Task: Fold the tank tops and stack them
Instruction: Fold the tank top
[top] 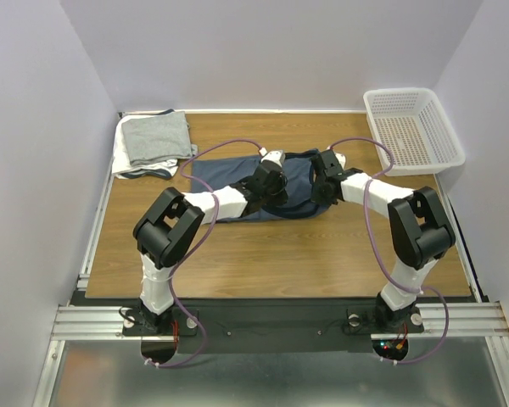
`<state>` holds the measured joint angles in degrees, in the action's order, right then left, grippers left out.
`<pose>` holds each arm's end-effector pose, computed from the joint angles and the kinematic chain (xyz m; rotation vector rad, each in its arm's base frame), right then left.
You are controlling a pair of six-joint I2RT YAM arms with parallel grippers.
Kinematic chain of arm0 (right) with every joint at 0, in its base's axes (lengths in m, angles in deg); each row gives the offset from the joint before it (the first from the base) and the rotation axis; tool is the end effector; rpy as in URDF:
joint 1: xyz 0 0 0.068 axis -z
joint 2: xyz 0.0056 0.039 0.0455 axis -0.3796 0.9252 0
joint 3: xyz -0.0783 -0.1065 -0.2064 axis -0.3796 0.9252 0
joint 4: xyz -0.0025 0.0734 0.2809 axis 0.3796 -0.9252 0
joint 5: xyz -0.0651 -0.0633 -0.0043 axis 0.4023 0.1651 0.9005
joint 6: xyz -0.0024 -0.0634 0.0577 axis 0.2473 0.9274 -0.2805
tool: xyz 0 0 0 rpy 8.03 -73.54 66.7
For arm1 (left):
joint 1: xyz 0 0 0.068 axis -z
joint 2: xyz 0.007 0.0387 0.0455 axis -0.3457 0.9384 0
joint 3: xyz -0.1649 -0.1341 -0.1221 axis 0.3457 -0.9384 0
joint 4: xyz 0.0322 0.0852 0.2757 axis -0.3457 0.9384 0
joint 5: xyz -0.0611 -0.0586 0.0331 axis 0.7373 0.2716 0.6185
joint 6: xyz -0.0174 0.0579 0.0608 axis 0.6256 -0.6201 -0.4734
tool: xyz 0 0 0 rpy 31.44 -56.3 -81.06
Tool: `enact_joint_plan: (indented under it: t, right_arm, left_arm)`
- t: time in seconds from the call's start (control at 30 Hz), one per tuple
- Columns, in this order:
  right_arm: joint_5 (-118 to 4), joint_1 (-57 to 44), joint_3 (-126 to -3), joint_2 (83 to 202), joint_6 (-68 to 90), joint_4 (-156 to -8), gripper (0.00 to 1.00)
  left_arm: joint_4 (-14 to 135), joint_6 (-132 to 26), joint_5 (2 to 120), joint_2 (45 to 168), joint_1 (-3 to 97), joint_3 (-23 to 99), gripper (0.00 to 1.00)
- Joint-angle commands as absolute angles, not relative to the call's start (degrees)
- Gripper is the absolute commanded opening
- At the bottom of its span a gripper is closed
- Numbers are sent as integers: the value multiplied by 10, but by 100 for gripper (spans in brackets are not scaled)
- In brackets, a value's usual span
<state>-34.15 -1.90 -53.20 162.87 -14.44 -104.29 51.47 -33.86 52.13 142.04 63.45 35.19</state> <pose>0.3703 0.1443 0.0986 0.2755 2.5380 0.0173 0.3501 -0.3275 0.1214 0.2295 2.1774 -0.7460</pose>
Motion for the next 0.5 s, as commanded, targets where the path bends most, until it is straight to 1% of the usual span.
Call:
enact_joint_plan:
  t: [0.0,0.1,0.17,0.33,0.47]
  right_arm:
    - [-365,-13,-555,1622,-152,-1054,3]
    - [-376,-13,-549,1599,-160,-1057,2]
    - [-375,-13,-540,1579,-166,-1058,2]
    - [-374,-14,-492,1519,-180,-1059,2]
    - [-373,-13,-474,1479,-185,-1060,2]
  left_arm:
    - [416,-357,548,1355,646,318,6]
    - [404,-359,543,1353,649,314,20]
    - [403,-360,542,1357,649,321,23]
    - [424,-365,544,1400,649,396,23]
    - [444,-359,555,1460,649,464,20]
